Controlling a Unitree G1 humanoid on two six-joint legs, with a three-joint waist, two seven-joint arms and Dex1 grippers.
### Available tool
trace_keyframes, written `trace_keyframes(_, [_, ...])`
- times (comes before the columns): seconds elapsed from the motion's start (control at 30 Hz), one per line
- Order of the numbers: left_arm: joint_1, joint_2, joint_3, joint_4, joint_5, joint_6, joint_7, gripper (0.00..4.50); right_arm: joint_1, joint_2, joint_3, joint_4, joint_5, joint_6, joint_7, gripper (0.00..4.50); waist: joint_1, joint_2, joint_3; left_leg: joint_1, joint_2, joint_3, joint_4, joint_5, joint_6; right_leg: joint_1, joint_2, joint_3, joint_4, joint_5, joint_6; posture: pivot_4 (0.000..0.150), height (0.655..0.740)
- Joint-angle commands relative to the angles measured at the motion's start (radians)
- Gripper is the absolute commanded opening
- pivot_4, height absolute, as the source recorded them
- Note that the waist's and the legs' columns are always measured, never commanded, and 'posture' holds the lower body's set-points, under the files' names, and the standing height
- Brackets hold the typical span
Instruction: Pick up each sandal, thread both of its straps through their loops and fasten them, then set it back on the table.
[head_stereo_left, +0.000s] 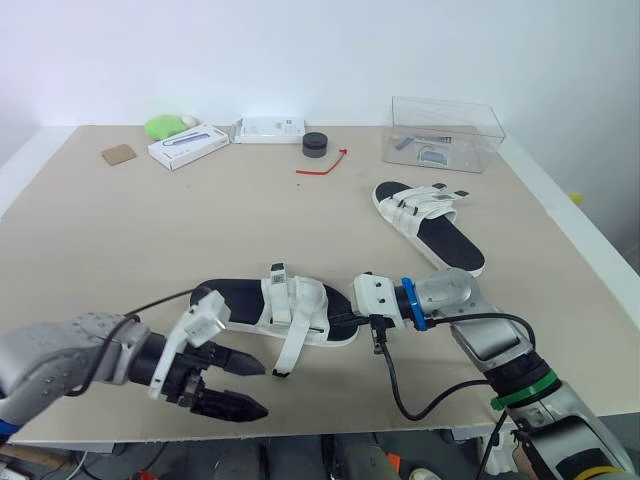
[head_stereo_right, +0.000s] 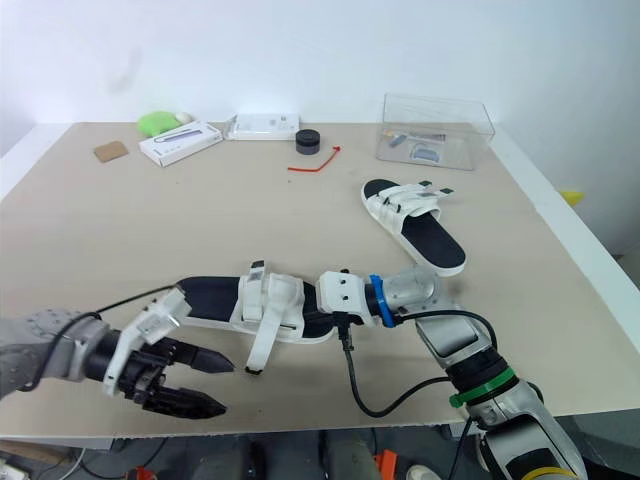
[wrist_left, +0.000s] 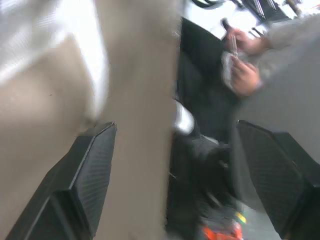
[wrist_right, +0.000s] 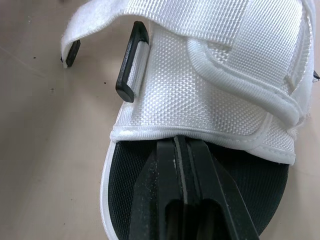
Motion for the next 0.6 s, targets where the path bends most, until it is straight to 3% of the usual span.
trace_keyframes(0.03, [-0.035,-0.119,0.030,0.028,0.072,-0.001,0.063,3.94,0.022,-0.013,0.020,0.019,-0.036,0.020,0.002,0.00,0.001,0.002,-0.001,0.000,-0.001,0.000,0.000,0.000,0.000,0.000,-0.001,0.000,0.000,0.000,0.000,0.150,0.7400])
trace_keyframes(0.4, [-0.070,-0.262,0.020,0.053,0.165,0.051,0.043,3.94,0.035,-0.020,0.017,0.005,-0.040,0.020,-0.010,0.00,0.000,0.002,-0.001,0.000,-0.001,0.000,0.000,0.000,0.000,0.000,-0.001,0.001,0.000,0.000,0.000,0.150,0.7400])
trace_keyframes(0.5, [-0.077,-0.283,0.007,0.046,0.173,0.077,0.030,3.31,0.037,-0.022,0.016,0.003,-0.041,0.020,-0.012,0.00,0.000,0.002,-0.001,0.000,-0.001,0.000,0.000,0.000,0.000,0.000,-0.001,0.001,0.000,0.000,0.000,0.150,0.7400])
trace_keyframes(0.6, [-0.076,-0.297,0.007,0.045,0.177,0.098,0.029,2.31,0.039,-0.023,0.016,-0.001,-0.041,0.023,-0.014,0.00,0.000,0.002,-0.001,0.000,-0.001,0.000,0.000,0.000,0.000,0.000,-0.001,0.000,0.000,0.000,0.000,0.150,0.7400])
